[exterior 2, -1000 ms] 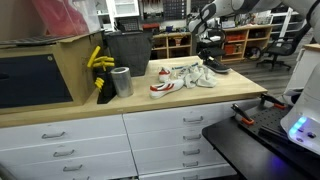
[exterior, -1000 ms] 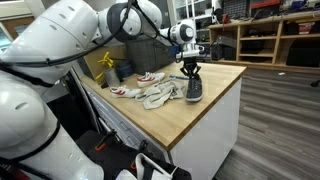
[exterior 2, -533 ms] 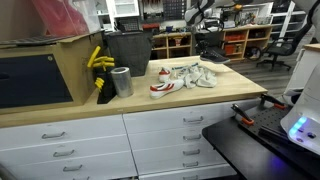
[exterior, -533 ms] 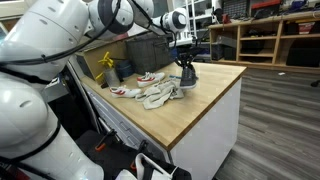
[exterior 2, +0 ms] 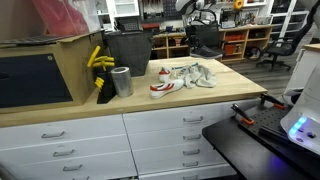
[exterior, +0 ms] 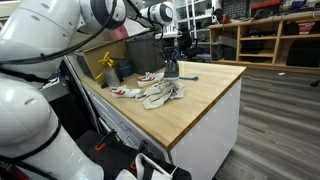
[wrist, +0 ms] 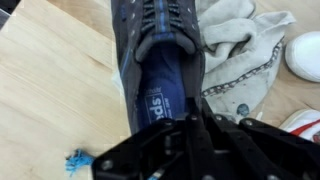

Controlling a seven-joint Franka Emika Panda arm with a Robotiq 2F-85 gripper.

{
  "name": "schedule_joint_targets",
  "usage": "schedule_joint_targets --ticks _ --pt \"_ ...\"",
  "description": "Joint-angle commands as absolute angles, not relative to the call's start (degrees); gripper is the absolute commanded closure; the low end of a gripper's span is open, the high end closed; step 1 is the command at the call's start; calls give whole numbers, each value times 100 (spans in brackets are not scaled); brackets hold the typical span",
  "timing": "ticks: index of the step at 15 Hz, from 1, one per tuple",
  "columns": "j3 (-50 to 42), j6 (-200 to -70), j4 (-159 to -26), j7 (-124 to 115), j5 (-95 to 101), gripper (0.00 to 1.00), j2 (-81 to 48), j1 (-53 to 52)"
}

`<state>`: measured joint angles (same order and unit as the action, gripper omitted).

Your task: Move the grey shoe to the left

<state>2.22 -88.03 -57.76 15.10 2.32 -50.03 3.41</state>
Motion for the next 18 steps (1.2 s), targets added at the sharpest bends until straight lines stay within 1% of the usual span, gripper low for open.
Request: schedule_joint_targets --ticks 1,5,6,7,8,11,13,15,16,17,18 --pt "359 -8605 -6034 1310 17 99 -4746 163" --pt "512 -8657 -6251 1201 -54 99 -4637 -23" --pt "522 -8710 -6326 1238 -41 70 -4589 -10" --pt "518 -8756 -6398 1317 -10 68 -4538 23" --pt "453 -8876 -6545 1410 60 62 -4438 101" --pt "86 -8930 -6609 1615 328 38 -4417 423" --pt "-176 -8863 -6575 1674 514 25 -4510 668" --pt "-327 -8834 -6505 1962 524 8 -4721 1099" --pt "-347 -8848 -6506 2135 474 2 -4793 1289" --pt "-361 -8879 -6560 2218 470 0 -4773 1392" --pt "-330 -8918 -6567 2286 453 0 -4799 1460"
